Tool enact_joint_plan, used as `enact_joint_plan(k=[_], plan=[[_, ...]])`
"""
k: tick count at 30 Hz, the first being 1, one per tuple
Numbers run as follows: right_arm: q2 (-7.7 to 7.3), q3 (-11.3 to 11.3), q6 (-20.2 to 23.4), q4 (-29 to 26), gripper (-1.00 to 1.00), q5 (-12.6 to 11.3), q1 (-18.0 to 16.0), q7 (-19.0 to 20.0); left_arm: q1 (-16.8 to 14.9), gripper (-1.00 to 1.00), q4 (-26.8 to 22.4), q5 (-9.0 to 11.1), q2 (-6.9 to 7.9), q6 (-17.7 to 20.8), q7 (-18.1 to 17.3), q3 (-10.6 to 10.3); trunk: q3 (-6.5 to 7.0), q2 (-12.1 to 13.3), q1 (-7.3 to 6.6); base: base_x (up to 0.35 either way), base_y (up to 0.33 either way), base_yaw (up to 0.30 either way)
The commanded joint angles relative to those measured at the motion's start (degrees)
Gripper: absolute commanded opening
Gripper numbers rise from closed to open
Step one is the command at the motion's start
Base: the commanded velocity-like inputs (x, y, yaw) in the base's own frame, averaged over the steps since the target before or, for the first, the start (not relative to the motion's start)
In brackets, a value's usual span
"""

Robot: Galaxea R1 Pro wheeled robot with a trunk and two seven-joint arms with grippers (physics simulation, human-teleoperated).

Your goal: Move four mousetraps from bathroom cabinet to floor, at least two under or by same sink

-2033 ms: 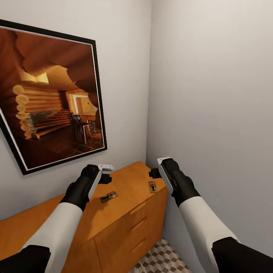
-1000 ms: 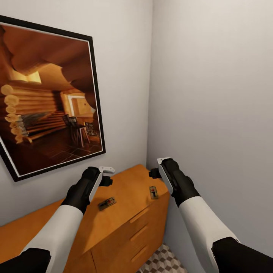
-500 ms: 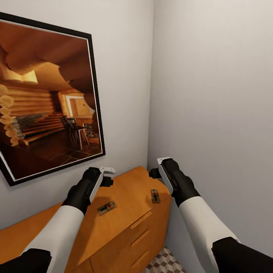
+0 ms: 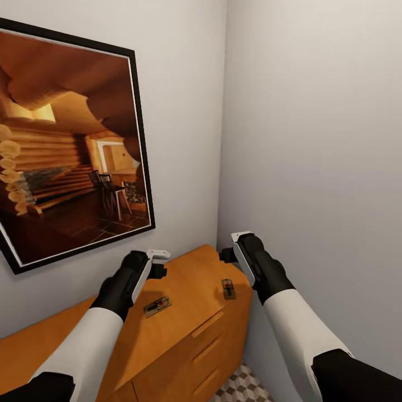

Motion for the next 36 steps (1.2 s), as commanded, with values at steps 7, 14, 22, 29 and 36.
enact_joint_plan(k=[7,14,22,29,36], plan=[[0.0,0.09,0.22,0.02,1.0,-0.4,-0.02,-0.46,0.54,1.0,-0.09,0.46,0.08,-3.74,0.09,0.06,-0.03,-0.05,0.02,0.0,0.0,0.0],[0.0,0.1,0.23,0.03,1.0,-0.4,-0.02,-0.46,0.62,1.0,-0.08,0.71,0.03,-4.34,0.03,0.04,-0.03,-0.05,0.02,0.0,0.0,0.0],[0.0,0.11,0.23,0.44,1.0,-0.4,-0.02,-0.52,0.67,1.0,-0.05,0.75,0.1,-4.48,0.06,0.02,-0.03,-0.05,0.02,0.0,0.0,0.0],[0.0,0.14,0.23,1.65,1.0,-0.4,-0.02,-0.5,0.71,1.0,-0.04,0.68,0.15,-4.45,0.11,0.01,-0.03,-0.05,0.02,-0.017,0.021,0.0],[0.0,0.15,0.23,2.54,1.0,-0.44,-0.02,-0.41,0.72,1.0,-0.04,0.67,0.14,-4.43,0.14,0.01,-0.03,-0.05,0.02,-0.111,0.123,0.0]])
